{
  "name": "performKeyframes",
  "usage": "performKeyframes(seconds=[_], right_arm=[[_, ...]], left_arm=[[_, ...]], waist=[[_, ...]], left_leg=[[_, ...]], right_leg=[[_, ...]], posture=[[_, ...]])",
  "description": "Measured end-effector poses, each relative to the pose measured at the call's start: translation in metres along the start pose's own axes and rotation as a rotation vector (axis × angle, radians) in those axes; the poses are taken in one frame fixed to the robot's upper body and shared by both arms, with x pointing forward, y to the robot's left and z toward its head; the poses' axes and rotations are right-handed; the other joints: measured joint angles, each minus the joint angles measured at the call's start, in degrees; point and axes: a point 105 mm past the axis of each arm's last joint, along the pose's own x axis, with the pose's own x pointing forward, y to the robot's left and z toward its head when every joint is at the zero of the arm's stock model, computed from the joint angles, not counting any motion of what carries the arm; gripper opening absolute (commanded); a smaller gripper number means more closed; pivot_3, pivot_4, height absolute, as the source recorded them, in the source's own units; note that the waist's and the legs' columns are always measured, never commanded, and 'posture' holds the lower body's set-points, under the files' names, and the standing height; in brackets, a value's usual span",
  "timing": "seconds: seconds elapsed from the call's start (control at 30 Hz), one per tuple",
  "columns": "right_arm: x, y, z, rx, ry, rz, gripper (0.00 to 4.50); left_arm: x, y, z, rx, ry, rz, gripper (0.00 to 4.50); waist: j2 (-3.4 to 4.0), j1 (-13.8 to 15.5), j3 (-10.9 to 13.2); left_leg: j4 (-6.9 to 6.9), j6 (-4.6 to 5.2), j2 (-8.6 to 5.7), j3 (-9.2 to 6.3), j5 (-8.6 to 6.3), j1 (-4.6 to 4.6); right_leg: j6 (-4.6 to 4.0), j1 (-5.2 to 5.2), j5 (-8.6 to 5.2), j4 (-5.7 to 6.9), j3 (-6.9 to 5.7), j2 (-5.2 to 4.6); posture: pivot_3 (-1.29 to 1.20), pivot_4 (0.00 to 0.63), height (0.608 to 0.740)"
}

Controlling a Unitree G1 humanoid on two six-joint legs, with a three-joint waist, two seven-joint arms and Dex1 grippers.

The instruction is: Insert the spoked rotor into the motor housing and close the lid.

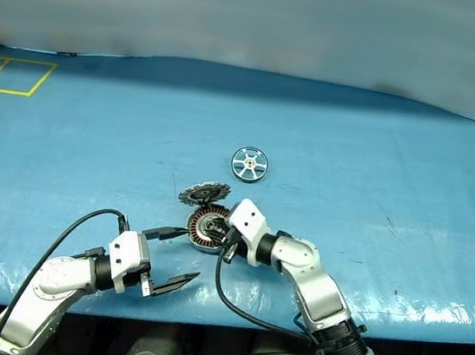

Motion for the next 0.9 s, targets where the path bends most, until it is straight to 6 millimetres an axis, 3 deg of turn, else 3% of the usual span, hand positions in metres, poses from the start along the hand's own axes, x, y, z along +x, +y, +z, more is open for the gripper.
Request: performKeyframes(seconds=[0.9], right_arm=[[-0.0022, -0.0044, 0.0010, -0.027, 0.006, -0.022, 0.75]], left_arm=[[0.0015, -0.0004, -0.0009, 0.016, 0.004, 0.020, 4.50]], waist=[[-0.01, 0.0, 0.0]], left_leg=[[0.01, 0.00, 0.00, 0.00, 0.00, 0.00]], right_leg=[[0.01, 0.01, 0.00, 0.01, -0.01, 0.02]], posture=[[0.00, 0.150, 0.740]])
